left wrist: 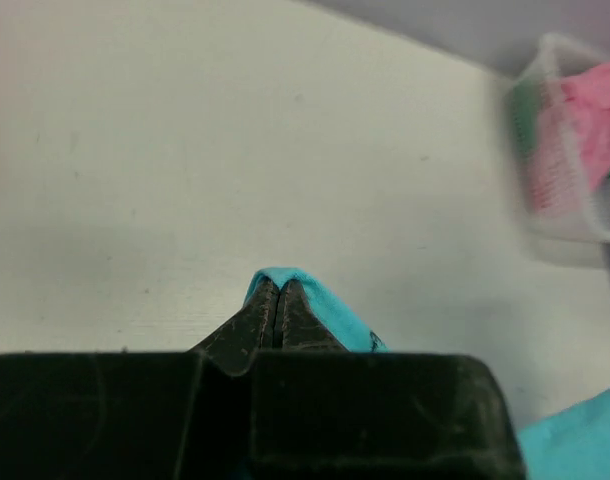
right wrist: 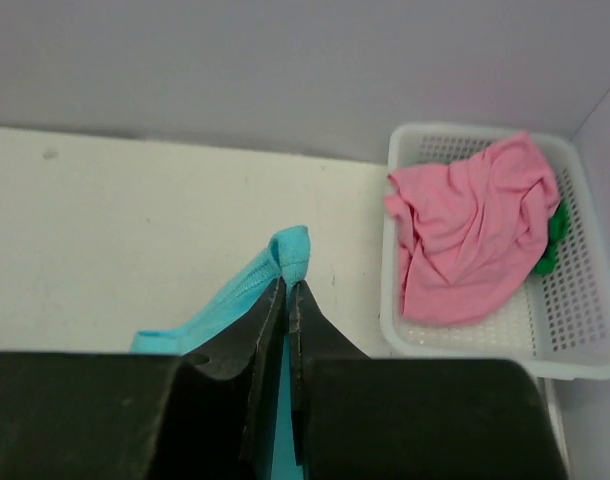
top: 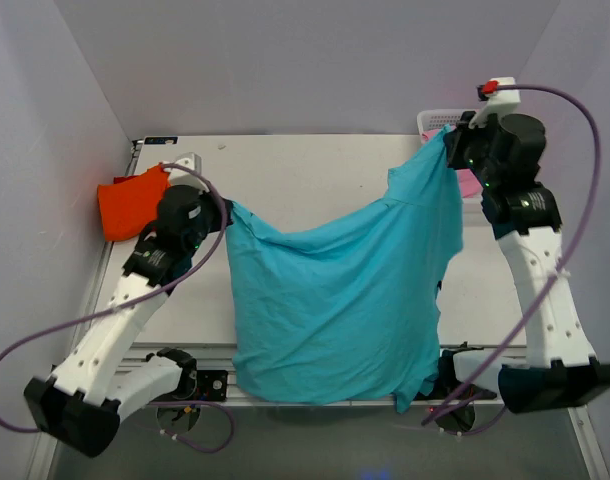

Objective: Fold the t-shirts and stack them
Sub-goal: Flatten out the tshirt

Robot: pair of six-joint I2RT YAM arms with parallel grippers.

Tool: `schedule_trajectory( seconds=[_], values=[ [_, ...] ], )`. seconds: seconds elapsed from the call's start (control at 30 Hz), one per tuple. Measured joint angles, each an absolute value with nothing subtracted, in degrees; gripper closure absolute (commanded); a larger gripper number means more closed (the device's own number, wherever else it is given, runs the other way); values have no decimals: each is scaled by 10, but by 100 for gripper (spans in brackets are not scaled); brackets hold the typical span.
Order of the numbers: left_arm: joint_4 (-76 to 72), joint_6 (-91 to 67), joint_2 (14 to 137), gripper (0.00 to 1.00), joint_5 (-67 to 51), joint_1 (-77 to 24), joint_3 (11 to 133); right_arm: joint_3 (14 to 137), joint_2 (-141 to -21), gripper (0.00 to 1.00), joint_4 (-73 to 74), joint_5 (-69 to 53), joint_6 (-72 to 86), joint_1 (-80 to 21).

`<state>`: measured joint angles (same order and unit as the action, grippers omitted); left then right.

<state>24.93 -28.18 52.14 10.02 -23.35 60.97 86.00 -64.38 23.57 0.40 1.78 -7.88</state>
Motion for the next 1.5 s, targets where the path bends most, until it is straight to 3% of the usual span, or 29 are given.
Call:
schedule_trajectory(
  seconds=[0.23, 0.53, 0.83, 1.1, 1.37, 1.43, 1.5],
  values=[
    [112, -281, 771, 100, 170, -219, 489, 830, -865, 92, 169, 17, 12, -79],
    [-17, -268, 1064, 100, 183, -180, 592, 959, -1163, 92, 154, 27, 9, -79],
    [-36, -245, 1112, 100, 189, -167, 680, 1130, -1298, 92, 182, 38, -6, -79],
    [-85, -241, 1109, 100, 231, -155, 683, 1126, -1311, 92, 138, 104, -7, -77],
    [-71, -250, 1174, 100, 249, -145, 745, 1231, -1409, 92, 184, 173, -19, -75],
    [-62, -255, 1190, 98, 253, -142, 750, 1229, -1412, 87, 192, 191, -26, -76],
    [-55, -257, 1204, 81, 253, -139, 750, 1229, -1412, 56, 193, 203, -26, -76]
  ],
)
